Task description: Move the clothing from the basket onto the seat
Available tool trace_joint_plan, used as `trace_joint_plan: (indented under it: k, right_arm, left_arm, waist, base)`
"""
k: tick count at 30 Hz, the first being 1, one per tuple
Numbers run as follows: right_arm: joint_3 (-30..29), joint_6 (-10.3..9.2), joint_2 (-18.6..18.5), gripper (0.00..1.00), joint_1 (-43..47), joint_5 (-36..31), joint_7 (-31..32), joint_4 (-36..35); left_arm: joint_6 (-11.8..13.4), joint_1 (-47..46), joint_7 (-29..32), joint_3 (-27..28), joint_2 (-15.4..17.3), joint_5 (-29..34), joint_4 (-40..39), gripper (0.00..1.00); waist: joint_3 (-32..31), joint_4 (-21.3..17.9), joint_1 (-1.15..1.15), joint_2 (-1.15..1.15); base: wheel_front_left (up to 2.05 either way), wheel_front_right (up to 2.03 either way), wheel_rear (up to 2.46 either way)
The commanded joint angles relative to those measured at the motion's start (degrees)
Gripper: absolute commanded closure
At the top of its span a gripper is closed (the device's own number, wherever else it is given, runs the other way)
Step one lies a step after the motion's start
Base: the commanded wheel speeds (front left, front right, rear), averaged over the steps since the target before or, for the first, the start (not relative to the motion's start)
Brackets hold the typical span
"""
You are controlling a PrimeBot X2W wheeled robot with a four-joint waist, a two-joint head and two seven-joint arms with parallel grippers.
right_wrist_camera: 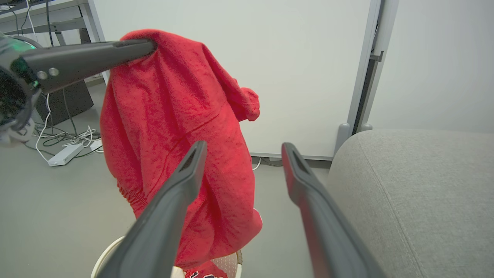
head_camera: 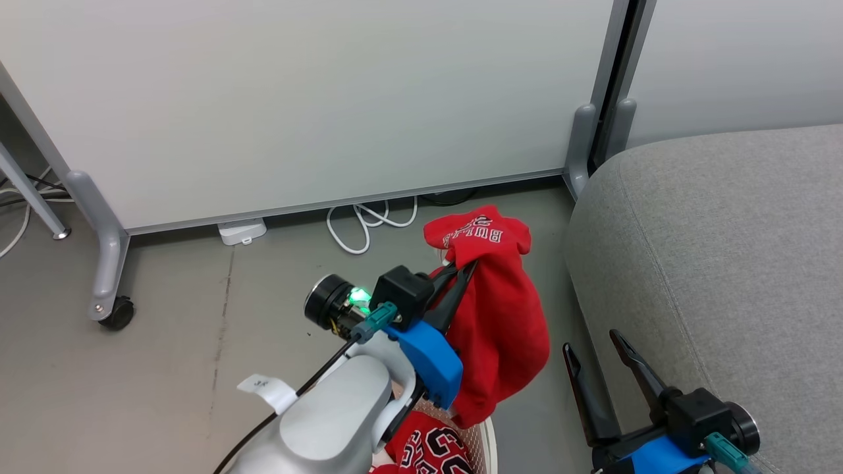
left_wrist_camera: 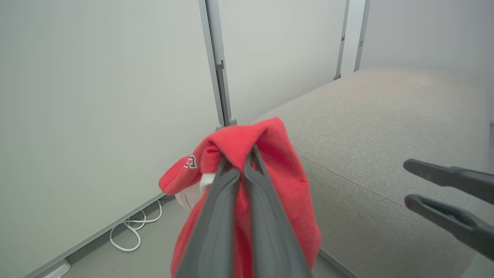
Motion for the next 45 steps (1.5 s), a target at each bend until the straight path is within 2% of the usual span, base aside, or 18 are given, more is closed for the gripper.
trace_joint_plan:
  k: [1,16,28,34,45]
  right_arm:
    - [0.0,0.03,-0.2,0.00,0.9,-0.2,-0.2,0.0]
    - [0.0,0.03,-0.2,0.00,0.8,-0.3,0.0,0.4]
    - [-0.8,0.03,-0.2,0.00,-0.8,0.2,0.3,1.3]
    - [-0.6,0.03,-0.2,0.00,-3.3,-0.1,0.6,3.8]
    - [1.6,0.03,-0.2,0.00,-11.2,-1.4,0.8,12.5]
  left_arm:
    - [0.4,-1.5,0.0,-0.4,0.0,-0.6,-0.3,1.00]
    - [3.3,-7.1,0.7,-9.2,0.0,-9.3,-1.7,1.00]
    - [4.0,-9.4,0.0,-12.9,0.0,-12.7,-0.7,1.00]
    - [4.1,-9.9,-0.2,-14.2,0.0,-13.5,-0.7,1.00]
    - [4.6,-11.4,-0.3,-16.5,0.0,-15.3,-1.7,1.00]
  waist:
    - [0.0,0.0,0.00,-0.01]
    - [0.0,0.2,0.00,-0.01]
    - [0.6,0.1,0.00,-0.01]
    - [0.8,0.4,0.00,-0.01]
    - [1.7,1.2,0.00,-0.01]
  base:
    - [0.00,0.00,0.00]
    - [0.00,0.00,0.00]
    - [0.00,0.00,0.00]
    - [0.00,0.00,0.00]
    - [0.00,0.00,0.00]
